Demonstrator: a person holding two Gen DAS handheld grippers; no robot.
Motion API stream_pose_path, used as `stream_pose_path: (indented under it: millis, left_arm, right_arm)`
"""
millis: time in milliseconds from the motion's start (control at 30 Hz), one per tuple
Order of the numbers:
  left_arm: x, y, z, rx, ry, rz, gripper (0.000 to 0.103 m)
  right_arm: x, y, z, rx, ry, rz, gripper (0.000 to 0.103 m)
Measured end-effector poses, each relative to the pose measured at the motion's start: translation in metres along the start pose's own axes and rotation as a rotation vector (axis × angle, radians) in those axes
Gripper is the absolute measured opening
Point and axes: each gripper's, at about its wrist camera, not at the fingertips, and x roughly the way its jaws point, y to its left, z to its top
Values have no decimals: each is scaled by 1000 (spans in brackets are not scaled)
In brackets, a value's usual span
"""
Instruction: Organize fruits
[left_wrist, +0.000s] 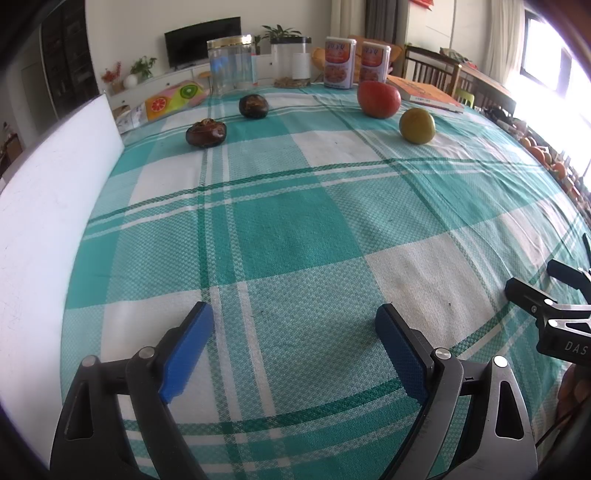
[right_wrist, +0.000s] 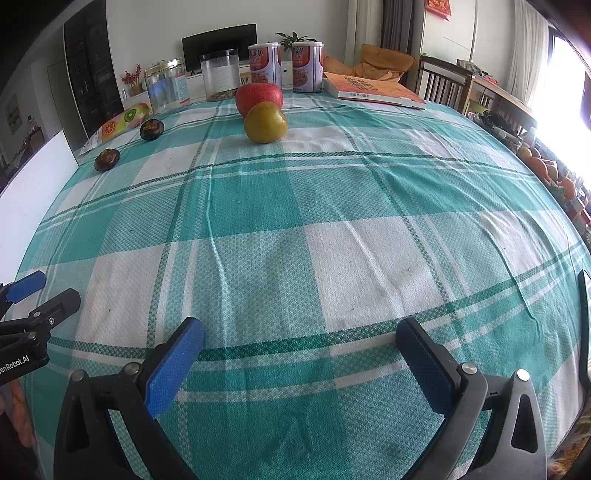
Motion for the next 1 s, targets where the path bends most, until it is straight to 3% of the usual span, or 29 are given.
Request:
stream_pose_path:
  millis: [567, 633, 733, 833, 900, 1000]
  left_arm:
    - [0, 2, 1, -8, 8, -11, 92]
    - [0, 7, 12, -66, 46, -31, 91]
    - [-5, 28, 42, -221, -7, -85, 91]
    - [8, 48, 81, -312, -67, -37, 91]
    - [30, 62, 102, -345, -64, 3, 91]
    - [64, 75, 124, -306, -57, 62, 91]
  right_arm:
    - [0, 0, 0, 0, 0, 1, 103]
    - [0, 0, 0, 1, 0, 1, 103]
    - [0, 0, 0, 0, 1, 1, 103]
    - [0, 0, 0, 1, 0, 1, 103]
    - [0, 0, 0, 1, 1, 2, 103]
    - [0, 0, 0, 1, 1, 2, 103]
